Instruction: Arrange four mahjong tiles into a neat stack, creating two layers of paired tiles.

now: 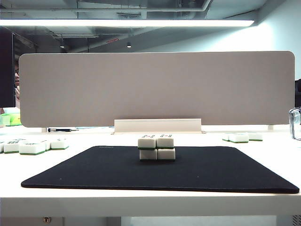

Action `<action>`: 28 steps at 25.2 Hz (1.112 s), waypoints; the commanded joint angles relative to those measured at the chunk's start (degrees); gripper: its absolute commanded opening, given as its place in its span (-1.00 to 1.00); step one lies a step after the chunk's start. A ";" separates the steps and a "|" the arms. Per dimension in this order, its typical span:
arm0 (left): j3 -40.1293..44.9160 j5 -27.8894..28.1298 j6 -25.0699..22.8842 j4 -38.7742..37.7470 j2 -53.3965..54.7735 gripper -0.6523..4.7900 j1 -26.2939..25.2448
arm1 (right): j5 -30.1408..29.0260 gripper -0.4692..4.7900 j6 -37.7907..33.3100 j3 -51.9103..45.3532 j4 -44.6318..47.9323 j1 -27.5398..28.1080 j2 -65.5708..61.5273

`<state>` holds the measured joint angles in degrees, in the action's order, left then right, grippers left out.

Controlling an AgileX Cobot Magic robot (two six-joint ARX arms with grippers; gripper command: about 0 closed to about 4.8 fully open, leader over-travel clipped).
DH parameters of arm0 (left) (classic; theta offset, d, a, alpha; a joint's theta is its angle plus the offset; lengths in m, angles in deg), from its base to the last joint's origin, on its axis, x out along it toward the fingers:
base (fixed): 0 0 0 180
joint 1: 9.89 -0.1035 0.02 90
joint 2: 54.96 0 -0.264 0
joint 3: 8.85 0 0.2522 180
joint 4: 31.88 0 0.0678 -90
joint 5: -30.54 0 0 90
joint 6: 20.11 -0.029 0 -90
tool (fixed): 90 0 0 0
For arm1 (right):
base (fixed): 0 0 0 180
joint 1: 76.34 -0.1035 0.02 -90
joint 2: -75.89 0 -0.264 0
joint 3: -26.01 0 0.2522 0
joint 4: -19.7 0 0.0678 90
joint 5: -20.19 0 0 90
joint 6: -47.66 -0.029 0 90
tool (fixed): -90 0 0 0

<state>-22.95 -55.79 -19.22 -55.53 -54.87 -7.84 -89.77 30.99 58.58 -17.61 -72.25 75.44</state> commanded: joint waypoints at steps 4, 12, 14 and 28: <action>-0.02 -0.02 -0.04 -0.68 0.00 -0.78 0.00 | 13.55 -0.82 -2.03 -12.33 13.25 -3.15 0.50; -0.02 -0.04 -0.07 -0.68 0.00 -0.78 0.00 | 19.58 -0.82 -2.40 -18.01 17.40 -4.98 0.52; -0.02 -0.02 -0.04 -0.68 0.00 -0.78 0.00 | 20.17 -0.82 -2.27 -18.49 16.59 -4.98 0.52; -0.02 -0.02 -0.04 -0.66 0.00 -0.78 0.00 | 22.64 -0.82 0.81 -18.51 13.16 -5.51 0.52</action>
<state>-22.95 -55.79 -19.22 -55.53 -54.89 -7.84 -67.42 31.67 40.11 -4.50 -77.73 75.47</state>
